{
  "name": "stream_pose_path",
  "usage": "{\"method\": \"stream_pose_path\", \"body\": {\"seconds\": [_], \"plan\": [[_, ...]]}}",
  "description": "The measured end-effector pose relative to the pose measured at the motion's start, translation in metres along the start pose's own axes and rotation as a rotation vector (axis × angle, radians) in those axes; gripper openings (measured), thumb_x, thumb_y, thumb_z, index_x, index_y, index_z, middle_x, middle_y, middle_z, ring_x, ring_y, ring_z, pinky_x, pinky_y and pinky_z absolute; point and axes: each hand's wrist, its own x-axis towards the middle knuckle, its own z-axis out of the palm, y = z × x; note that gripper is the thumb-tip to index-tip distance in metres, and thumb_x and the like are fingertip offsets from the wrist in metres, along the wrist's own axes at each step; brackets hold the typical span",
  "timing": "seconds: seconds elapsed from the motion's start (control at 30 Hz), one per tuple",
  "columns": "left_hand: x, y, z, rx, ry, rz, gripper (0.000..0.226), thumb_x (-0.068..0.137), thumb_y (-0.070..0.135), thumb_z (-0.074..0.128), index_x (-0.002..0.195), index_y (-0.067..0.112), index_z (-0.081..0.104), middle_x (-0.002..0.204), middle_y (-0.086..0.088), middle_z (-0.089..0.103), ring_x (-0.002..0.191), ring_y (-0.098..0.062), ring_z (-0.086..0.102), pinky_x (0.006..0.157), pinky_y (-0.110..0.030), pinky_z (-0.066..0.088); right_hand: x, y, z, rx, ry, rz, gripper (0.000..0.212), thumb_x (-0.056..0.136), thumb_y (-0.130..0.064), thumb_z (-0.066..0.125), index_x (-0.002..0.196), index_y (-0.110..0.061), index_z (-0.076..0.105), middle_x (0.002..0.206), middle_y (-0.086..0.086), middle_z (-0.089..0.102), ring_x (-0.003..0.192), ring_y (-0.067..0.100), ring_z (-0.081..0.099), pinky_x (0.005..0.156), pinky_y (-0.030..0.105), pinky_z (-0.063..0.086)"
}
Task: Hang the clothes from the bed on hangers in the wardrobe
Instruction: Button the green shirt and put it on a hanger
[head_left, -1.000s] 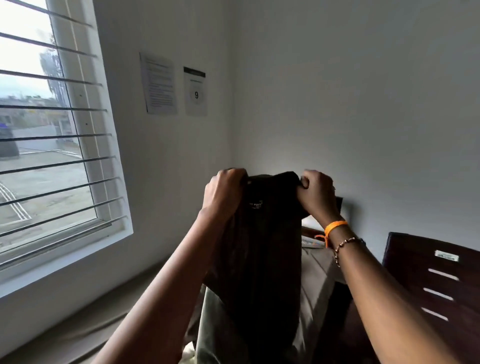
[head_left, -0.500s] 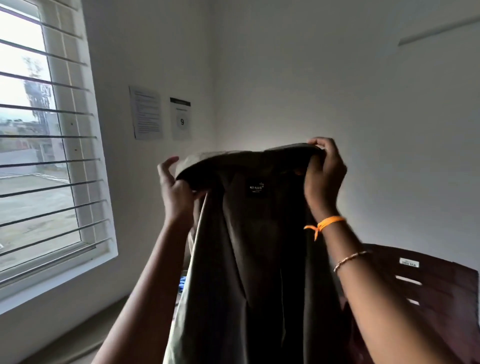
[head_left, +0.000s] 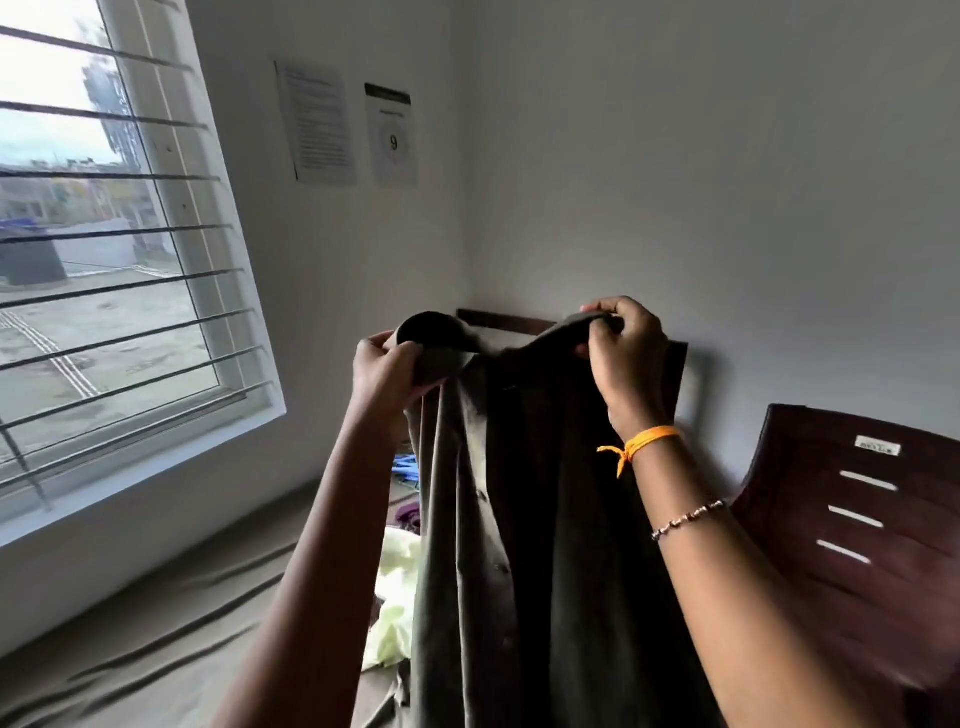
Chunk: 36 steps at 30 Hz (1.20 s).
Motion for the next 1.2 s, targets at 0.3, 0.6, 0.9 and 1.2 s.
{"method": "stream_pose_path", "body": {"seconds": [0.3, 0.6, 0.9, 1.2], "plan": [[-0.006, 0.005, -0.024, 0.136, 0.05, 0.33, 0.017, 0.079, 0.01, 0.073, 0.089, 0.021, 0.065, 0.084, 0.002, 0.068, 0.085, -0.015, 0.067, 0.083, -0.035, 0.054, -0.017, 0.003, 0.027, 0.092, 0.149, -0.205, 0.028, 0.074, -0.007, 0.045, 0.089, -0.008, 0.068, 0.083, -0.01, 0.063, 0.08, -0.003, 0.056, 0.077, 0.013, 0.047], [0.204, -0.108, 0.007, 0.453, -0.057, 0.103, 0.092, 0.073, 0.031, 0.074, 0.15, 0.02, 0.023, 0.14, -0.006, 0.05, 0.126, -0.019, 0.049, 0.109, -0.039, 0.039, 0.074, 0.142, 0.194, -0.051, -0.177, -0.065, 0.036, 0.086, -0.007, 0.05, 0.122, -0.006, 0.055, 0.112, 0.013, 0.066, 0.103, 0.027, 0.062, 0.082, 0.019, 0.038], [0.187, -0.416, -0.059, 1.202, -0.861, -0.63, 0.081, 0.093, 0.021, 0.052, 0.151, 0.019, -0.004, 0.157, -0.01, 0.019, 0.142, -0.028, 0.026, 0.114, -0.033, 0.024, -0.098, 0.379, 0.241, -0.408, -1.147, 0.596, 0.047, 0.092, 0.001, 0.045, 0.138, -0.006, 0.041, 0.145, 0.01, 0.042, 0.134, 0.019, 0.039, 0.106, 0.018, 0.024], [0.195, -0.478, -0.066, 1.136, -0.844, -0.709, 0.037, 0.092, 0.007, 0.044, 0.127, 0.008, 0.058, 0.13, -0.014, 0.058, 0.121, -0.026, 0.052, 0.099, -0.027, 0.038, -0.12, 0.468, 0.262, -0.526, -1.249, 0.725, 0.037, 0.088, 0.007, 0.042, 0.12, 0.0, 0.059, 0.128, 0.016, 0.058, 0.122, 0.026, 0.051, 0.102, 0.024, 0.033]]}}
